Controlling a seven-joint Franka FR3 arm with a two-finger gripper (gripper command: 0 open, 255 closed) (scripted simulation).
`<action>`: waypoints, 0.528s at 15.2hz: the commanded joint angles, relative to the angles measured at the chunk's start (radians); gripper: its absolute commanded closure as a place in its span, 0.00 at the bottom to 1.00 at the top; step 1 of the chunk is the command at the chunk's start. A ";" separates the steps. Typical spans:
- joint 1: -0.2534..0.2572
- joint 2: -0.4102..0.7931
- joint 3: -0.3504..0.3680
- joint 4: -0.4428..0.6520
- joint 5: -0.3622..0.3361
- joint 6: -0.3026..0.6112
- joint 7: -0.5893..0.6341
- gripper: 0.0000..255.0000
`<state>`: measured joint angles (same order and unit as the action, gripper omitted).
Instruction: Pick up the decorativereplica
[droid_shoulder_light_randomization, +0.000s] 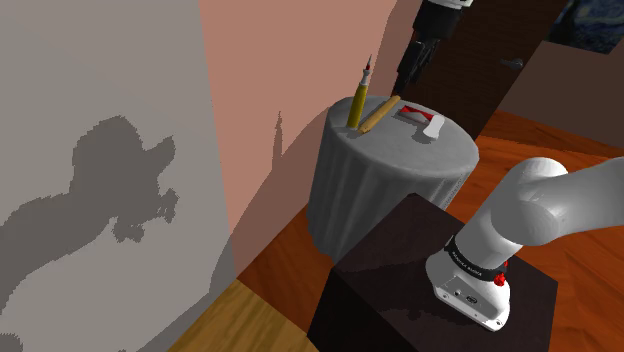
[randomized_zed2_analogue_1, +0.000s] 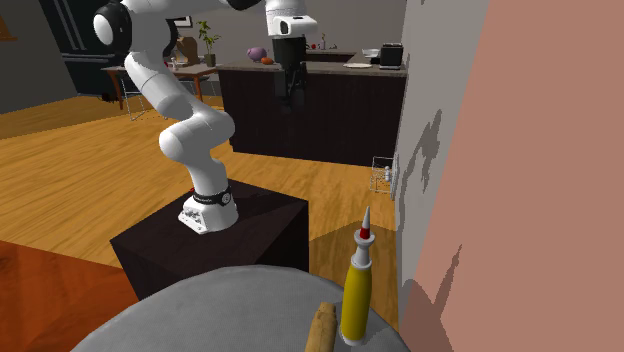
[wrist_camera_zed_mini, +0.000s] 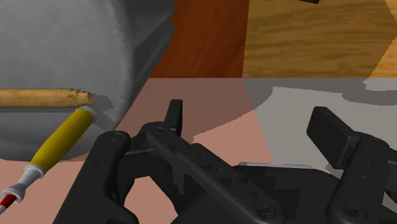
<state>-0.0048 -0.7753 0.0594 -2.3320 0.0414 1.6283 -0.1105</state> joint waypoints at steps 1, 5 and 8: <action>0.000 0.000 0.000 0.000 0.000 0.000 0.000 0.00; -0.028 0.066 -0.056 -0.011 -0.028 0.121 -0.051 0.00; -0.046 0.127 -0.099 -0.006 -0.042 0.210 -0.089 0.00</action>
<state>-0.0471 -0.6678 -0.0312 -2.3420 0.0015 1.8084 -0.1931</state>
